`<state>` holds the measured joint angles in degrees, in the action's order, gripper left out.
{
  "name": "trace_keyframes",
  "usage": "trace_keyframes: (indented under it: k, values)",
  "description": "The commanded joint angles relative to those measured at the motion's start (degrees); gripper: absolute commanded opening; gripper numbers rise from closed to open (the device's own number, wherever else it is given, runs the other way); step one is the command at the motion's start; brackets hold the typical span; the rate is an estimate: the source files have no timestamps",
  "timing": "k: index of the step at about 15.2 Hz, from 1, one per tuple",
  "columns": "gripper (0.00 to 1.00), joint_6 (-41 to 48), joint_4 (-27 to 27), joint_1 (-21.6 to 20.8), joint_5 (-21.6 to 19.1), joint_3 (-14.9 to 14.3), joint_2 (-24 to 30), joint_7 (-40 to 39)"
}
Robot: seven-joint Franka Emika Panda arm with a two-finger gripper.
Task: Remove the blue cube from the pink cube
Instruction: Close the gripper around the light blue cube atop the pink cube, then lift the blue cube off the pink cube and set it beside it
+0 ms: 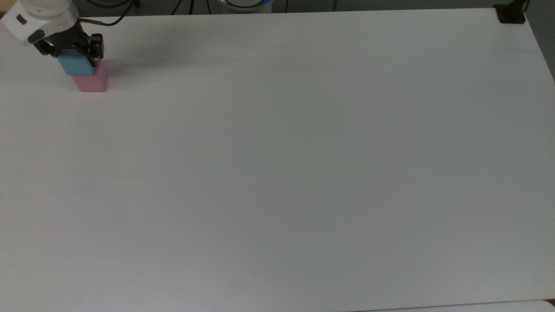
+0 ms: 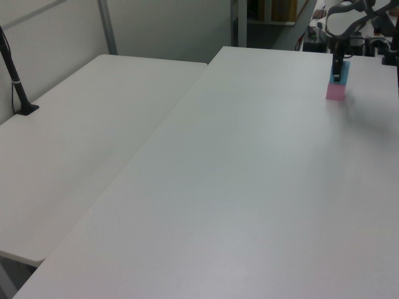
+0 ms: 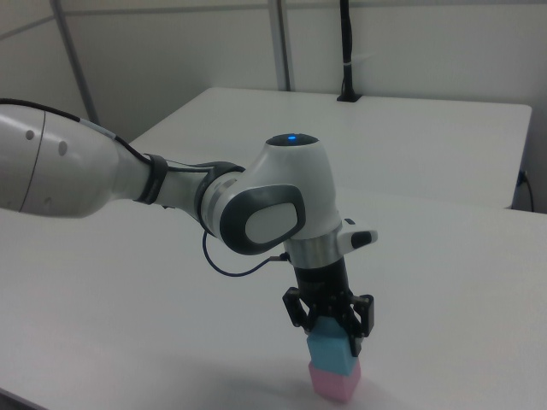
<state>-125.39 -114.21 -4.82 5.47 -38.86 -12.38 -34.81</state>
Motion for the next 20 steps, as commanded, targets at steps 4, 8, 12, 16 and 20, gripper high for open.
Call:
trace_keyframes:
  k: [4, 8, 12, 16, 20]
  values:
    - [0.29, 5.9, 7.2, -1.3, -4.9, -0.8, 1.2, -0.5]
    - [0.3, 2.3, 16.0, -1.0, -16.3, -0.3, -6.7, -0.7]
    - [0.3, -4.0, 23.8, 1.5, -23.7, 3.9, -18.4, 0.3]
    - [0.3, -9.6, 29.1, 3.9, -24.0, 7.7, -26.8, 3.9]
    - [0.7, -11.5, 29.7, 4.3, -24.0, 8.5, -28.7, 4.1]
